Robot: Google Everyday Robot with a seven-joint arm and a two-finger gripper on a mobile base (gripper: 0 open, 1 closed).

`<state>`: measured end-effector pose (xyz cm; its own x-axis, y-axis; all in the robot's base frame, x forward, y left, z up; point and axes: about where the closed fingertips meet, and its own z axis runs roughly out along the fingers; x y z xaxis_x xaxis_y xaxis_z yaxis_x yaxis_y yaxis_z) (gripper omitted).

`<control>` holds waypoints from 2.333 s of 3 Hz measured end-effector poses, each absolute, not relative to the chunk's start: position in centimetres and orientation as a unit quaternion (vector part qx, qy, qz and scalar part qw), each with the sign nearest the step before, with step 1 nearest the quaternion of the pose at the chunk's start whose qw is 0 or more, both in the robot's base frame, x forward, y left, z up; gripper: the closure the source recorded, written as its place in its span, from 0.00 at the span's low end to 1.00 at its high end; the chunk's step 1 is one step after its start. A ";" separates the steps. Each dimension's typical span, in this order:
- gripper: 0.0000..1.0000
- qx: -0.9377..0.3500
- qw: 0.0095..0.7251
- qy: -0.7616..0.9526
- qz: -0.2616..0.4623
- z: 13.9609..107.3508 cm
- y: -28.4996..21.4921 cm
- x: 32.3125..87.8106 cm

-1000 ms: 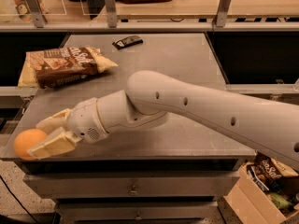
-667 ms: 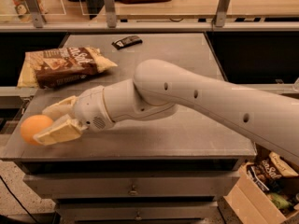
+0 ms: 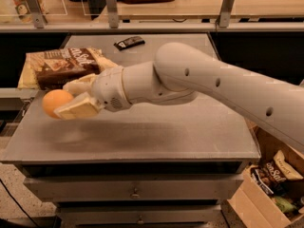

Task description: Move orange near brown chip bag

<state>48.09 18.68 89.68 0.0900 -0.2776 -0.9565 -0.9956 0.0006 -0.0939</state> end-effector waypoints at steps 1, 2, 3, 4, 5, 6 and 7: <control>1.00 -0.580 0.469 0.547 0.381 89.2 17.8 51.4; 1.00 -0.571 0.481 0.549 0.375 88.2 17.0 53.8; 0.83 -0.564 0.494 0.547 0.373 87.4 16.7 55.6; 0.59 -0.560 0.502 0.552 0.361 86.7 16.6 57.0; 0.35 -0.558 0.505 0.558 0.350 86.4 16.7 58.2; 0.13 -0.564 0.504 0.557 0.343 86.4 17.2 59.0; 0.00 -0.565 0.503 0.562 0.336 85.6 17.4 59.6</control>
Offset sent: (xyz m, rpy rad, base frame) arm 0.0922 -0.0316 -0.0295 0.0397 -0.0545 -0.1062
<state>59.57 17.36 85.61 0.1437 -0.2964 -0.9442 -0.9721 0.1364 -0.1908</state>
